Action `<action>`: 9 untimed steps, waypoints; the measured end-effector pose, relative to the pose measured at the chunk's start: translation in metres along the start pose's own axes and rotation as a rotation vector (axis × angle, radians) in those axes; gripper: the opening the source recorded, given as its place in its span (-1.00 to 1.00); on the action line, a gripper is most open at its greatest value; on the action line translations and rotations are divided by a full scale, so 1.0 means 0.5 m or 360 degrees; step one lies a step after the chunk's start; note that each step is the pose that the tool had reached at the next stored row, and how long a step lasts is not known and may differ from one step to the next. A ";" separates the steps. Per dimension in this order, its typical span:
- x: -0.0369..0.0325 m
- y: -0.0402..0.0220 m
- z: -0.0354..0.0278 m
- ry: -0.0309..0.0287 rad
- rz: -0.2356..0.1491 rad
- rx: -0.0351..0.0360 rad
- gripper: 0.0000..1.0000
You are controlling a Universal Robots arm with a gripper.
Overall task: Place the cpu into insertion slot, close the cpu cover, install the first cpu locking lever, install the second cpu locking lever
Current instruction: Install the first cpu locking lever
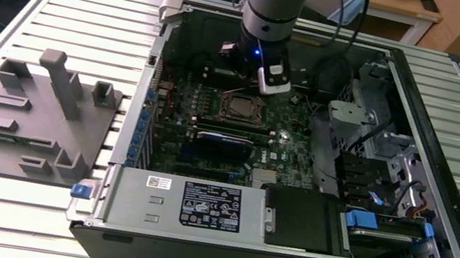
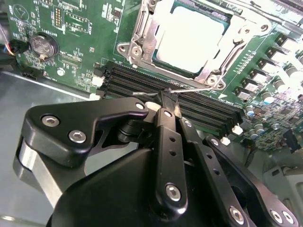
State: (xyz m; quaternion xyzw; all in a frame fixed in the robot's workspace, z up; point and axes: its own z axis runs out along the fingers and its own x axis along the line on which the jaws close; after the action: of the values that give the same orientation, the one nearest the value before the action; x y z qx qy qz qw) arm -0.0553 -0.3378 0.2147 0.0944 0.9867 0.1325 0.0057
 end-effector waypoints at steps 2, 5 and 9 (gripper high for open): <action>0.000 0.000 0.001 -0.00100 0.0036 -0.0001 -0.79; 0.000 0.000 0.001 -0.00158 0.0058 -0.0001 -0.79; 0.000 0.000 0.001 -0.00163 0.0060 -0.0001 -0.79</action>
State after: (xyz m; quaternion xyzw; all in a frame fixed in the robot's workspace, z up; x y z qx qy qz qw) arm -0.0554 -0.3378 0.2142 0.1135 0.9846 0.1326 0.0084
